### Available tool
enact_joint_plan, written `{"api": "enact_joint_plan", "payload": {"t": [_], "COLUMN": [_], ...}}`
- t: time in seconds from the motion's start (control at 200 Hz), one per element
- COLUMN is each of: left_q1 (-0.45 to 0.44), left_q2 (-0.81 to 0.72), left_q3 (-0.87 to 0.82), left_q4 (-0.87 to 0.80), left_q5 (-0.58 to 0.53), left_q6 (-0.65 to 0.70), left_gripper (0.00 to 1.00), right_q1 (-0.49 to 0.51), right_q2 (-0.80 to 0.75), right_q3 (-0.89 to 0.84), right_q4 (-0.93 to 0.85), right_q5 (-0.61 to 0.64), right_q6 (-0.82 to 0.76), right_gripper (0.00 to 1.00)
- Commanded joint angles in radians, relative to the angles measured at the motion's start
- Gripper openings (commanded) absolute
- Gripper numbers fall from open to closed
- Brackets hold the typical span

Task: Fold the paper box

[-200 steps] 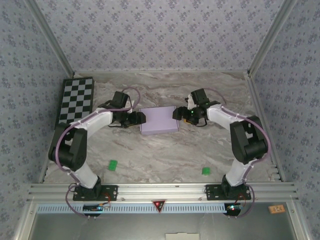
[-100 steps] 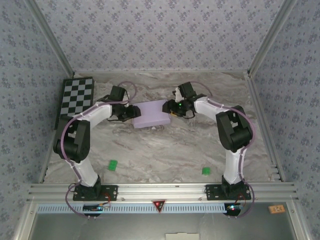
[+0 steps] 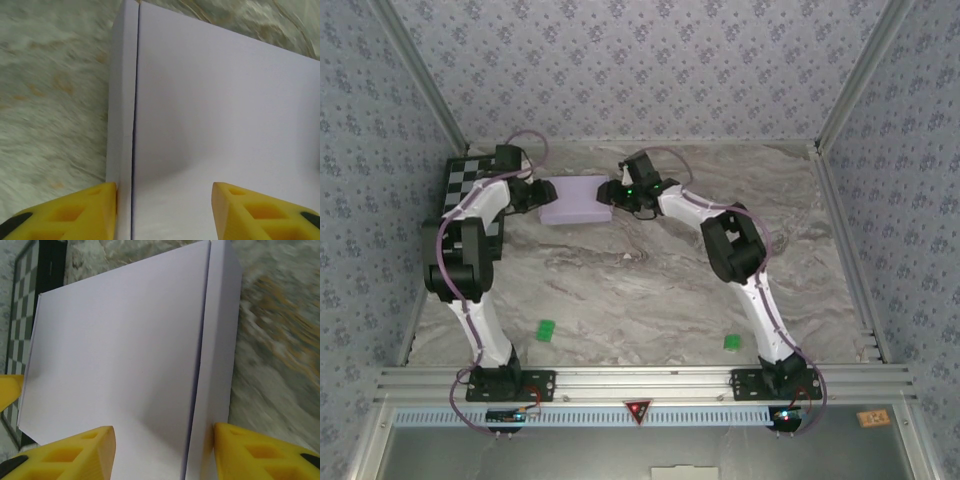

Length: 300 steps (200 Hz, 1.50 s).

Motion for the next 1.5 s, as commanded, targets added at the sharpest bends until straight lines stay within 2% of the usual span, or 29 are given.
{"api": "enact_joint_plan", "payload": {"t": [0.0, 0.175, 0.385, 0.535, 0.715, 0.8, 0.959, 1.084, 1.219, 1.364, 1.429, 1.469, 1.494], "left_q1": [0.013, 0.069, 0.111, 0.13, 0.141, 0.151, 0.156, 0.155, 0.153, 0.145, 0.133, 0.126, 0.121], "left_q2": [0.052, 0.122, 0.199, 0.237, 0.248, 0.239, 0.169, 0.07, -0.053, -0.181, -0.232, -0.26, -0.284], "left_q3": [0.061, 0.122, 0.193, 0.227, 0.253, 0.263, 0.239, 0.155, 0.011, -0.164, -0.239, -0.299, -0.331], "left_q4": [0.0, 0.02, 0.051, 0.062, 0.034, 0.022, -0.001, 0.02, 0.071, 0.134, 0.155, 0.179, 0.193], "left_q5": [0.117, 0.166, 0.215, 0.226, 0.204, 0.197, 0.117, 0.071, 0.023, -0.011, -0.035, -0.043, -0.051], "left_q6": [0.031, 0.04, 0.028, 0.01, 0.015, 0.003, 0.028, 0.048, 0.053, 0.043, 0.044, 0.049, 0.05], "left_gripper": [0.52, 0.53, 0.53, 0.53, 0.53, 0.54, 0.58, 0.61, 0.68, 0.78, 0.87, 0.91, 0.93], "right_q1": [0.073, 0.078, 0.086, 0.08, 0.054, 0.043, 0.011, -0.023, -0.071, -0.152, -0.19, -0.216, -0.23], "right_q2": [0.08, 0.204, 0.255, 0.269, 0.212, 0.164, 0.039, -0.101, -0.25, -0.418, -0.497, -0.545, -0.573], "right_q3": [0.145, 0.276, 0.3, 0.33, 0.257, 0.196, 0.058, -0.082, -0.233, -0.42, -0.514, -0.567, -0.598], "right_q4": [0.152, 0.226, 0.345, 0.309, 0.273, 0.255, 0.209, 0.133, 0.002, -0.071, -0.085, -0.093, -0.102], "right_q5": [-0.031, -0.045, -0.088, -0.14, -0.15, -0.142, -0.119, -0.098, -0.047, 0.026, 0.069, 0.099, 0.126], "right_q6": [0.08, 0.136, 0.14, 0.142, 0.12, 0.097, 0.003, -0.087, -0.253, -0.321, -0.339, -0.361, -0.377], "right_gripper": [0.54, 0.55, 0.59, 0.61, 0.65, 0.68, 0.71, 0.74, 0.78, 0.87, 0.92, 1.0, 1.0]}}
